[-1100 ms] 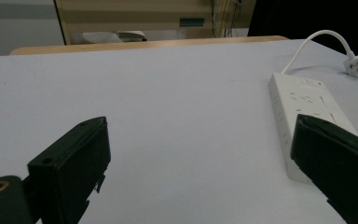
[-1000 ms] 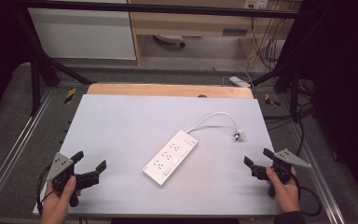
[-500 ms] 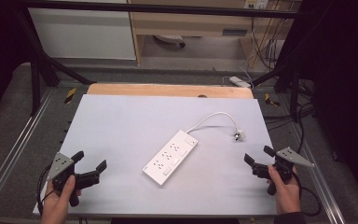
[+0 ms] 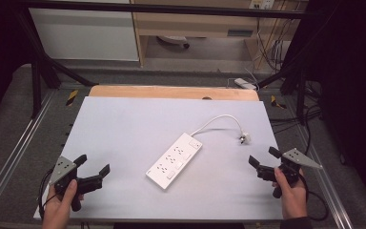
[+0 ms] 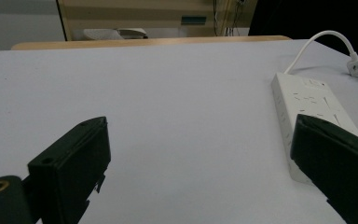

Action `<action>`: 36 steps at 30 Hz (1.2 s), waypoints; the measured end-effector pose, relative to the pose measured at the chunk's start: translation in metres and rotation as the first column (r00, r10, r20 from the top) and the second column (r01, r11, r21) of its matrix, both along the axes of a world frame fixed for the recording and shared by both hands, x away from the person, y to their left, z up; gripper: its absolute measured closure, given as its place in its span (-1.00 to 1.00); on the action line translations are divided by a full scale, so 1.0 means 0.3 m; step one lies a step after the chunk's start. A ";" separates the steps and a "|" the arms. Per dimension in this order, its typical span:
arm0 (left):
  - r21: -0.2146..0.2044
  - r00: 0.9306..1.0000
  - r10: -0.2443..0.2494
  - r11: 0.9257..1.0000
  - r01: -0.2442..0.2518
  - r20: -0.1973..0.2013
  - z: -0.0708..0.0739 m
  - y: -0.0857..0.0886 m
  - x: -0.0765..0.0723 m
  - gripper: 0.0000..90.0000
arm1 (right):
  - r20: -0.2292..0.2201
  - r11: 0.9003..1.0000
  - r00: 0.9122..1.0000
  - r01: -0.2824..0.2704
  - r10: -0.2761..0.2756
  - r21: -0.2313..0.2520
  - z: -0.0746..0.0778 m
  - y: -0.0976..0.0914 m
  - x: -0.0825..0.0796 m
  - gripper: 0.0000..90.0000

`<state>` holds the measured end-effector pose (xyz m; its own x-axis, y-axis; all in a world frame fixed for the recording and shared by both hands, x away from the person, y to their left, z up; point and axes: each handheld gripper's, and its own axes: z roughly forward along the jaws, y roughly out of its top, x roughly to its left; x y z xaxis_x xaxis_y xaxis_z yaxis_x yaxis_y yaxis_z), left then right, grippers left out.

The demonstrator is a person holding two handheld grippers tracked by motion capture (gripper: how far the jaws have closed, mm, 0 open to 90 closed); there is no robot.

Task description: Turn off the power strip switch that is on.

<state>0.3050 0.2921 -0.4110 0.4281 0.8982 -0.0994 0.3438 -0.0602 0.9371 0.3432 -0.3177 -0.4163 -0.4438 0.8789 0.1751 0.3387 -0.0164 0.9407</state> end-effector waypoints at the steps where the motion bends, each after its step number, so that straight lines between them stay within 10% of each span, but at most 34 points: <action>1: -0.002 1.000 0.000 1.000 0.000 0.000 0.000 -0.001 0.000 -0.90 | 0.000 1.000 1.000 -0.001 0.001 0.007 0.005 0.003 -0.001 -0.94; 36: 0.009 1.000 -0.013 1.000 0.013 -0.004 -0.003 -0.006 0.001 -0.90 | 0.018 0.999 0.999 -0.047 0.047 -0.021 0.134 0.212 0.055 -0.94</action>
